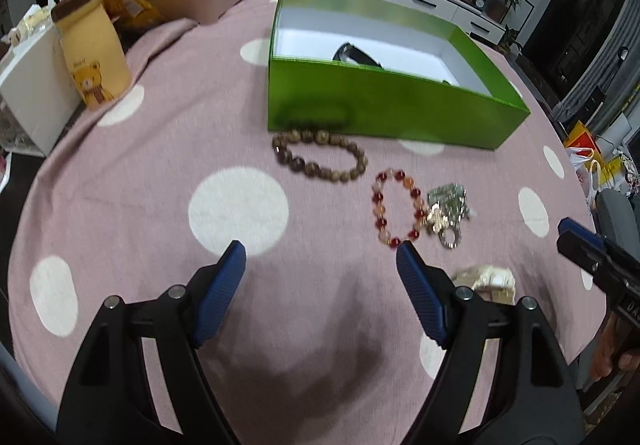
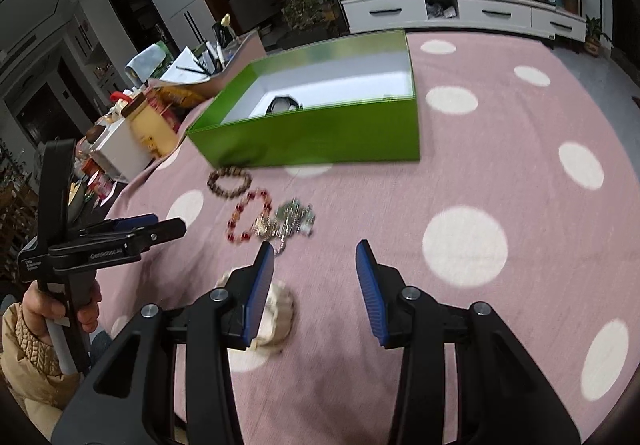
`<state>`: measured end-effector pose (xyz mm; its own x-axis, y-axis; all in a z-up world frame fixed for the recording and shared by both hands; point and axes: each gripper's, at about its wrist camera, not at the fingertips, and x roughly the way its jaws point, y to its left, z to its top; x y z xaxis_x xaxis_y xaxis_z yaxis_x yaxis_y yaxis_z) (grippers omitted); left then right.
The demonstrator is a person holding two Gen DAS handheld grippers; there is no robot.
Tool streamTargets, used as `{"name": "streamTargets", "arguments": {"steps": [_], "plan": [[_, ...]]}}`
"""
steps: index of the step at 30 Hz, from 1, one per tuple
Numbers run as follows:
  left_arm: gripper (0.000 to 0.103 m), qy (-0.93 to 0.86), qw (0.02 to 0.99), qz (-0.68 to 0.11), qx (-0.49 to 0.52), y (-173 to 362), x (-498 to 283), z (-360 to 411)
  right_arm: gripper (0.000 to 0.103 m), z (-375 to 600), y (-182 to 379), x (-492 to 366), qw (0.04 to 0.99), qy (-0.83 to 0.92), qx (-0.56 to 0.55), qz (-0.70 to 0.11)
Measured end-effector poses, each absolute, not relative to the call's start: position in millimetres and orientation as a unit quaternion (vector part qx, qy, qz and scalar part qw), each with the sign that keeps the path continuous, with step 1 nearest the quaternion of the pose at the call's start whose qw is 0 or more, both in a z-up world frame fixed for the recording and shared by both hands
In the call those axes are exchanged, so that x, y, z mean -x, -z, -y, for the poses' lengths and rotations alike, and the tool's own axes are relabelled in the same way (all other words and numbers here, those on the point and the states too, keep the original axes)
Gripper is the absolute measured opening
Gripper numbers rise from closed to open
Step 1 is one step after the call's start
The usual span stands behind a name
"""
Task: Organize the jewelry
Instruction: 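Grasp the red-orange bead bracelet with the left tool while the right tool grasps the white watch, then lift the red bracelet and white watch and carry both over the green box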
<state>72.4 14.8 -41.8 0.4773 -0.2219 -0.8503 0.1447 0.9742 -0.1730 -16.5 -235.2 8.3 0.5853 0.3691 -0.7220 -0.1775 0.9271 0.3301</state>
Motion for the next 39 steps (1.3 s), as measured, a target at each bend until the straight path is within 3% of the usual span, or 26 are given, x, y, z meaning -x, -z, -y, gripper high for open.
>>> {"name": "streamTargets", "arguments": {"steps": [4, 8, 12, 15, 17, 23, 29, 35, 39], "plan": [[0.079, 0.106, 0.854, -0.508, 0.035, 48.4, -72.6, -11.1, 0.043, 231.3, 0.3, 26.6, 0.877, -0.163, -0.116, -0.437], [0.066, 0.11, 0.854, -0.507, 0.034, 50.8, -77.3, -3.8, 0.043, 225.7, 7.3, 31.9, 0.872, -0.172, -0.118, -0.443], [0.063, 0.122, 0.856, -0.502, 0.023, 52.8, -87.1, 12.8, 0.043, 217.7, 13.2, 32.5, 0.869, -0.181, -0.113, -0.447], [0.054, 0.127, 0.858, -0.497, 0.008, 55.8, -95.5, 25.0, 0.043, 213.4, 17.1, 31.0, 0.868, -0.184, -0.11, -0.448], [0.042, 0.124, 0.858, -0.499, 0.002, 59.8, -101.8, 29.3, 0.043, 211.7, 20.6, 29.0, 0.866, -0.186, -0.111, -0.451], [0.037, 0.125, 0.863, -0.489, -0.031, 67.5, -108.4, 42.3, 0.043, 200.0, 27.7, 23.2, 0.865, -0.193, -0.09, -0.455], [0.008, 0.133, 0.871, -0.469, -0.061, 68.9, -105.5, 52.8, 0.042, 189.8, 32.4, 20.6, 0.868, -0.188, -0.058, -0.455], [0.007, 0.134, 0.87, -0.471, -0.053, 68.7, -102.6, 52.8, 0.021, 181.9, 38.7, 21.2, 0.869, -0.186, -0.035, -0.456], [0.007, 0.134, 0.872, -0.467, -0.053, 64.7, -96.8, 49.5, 0.02, 183.7, 37.9, 20.7, 0.871, -0.185, -0.035, -0.453]]}}
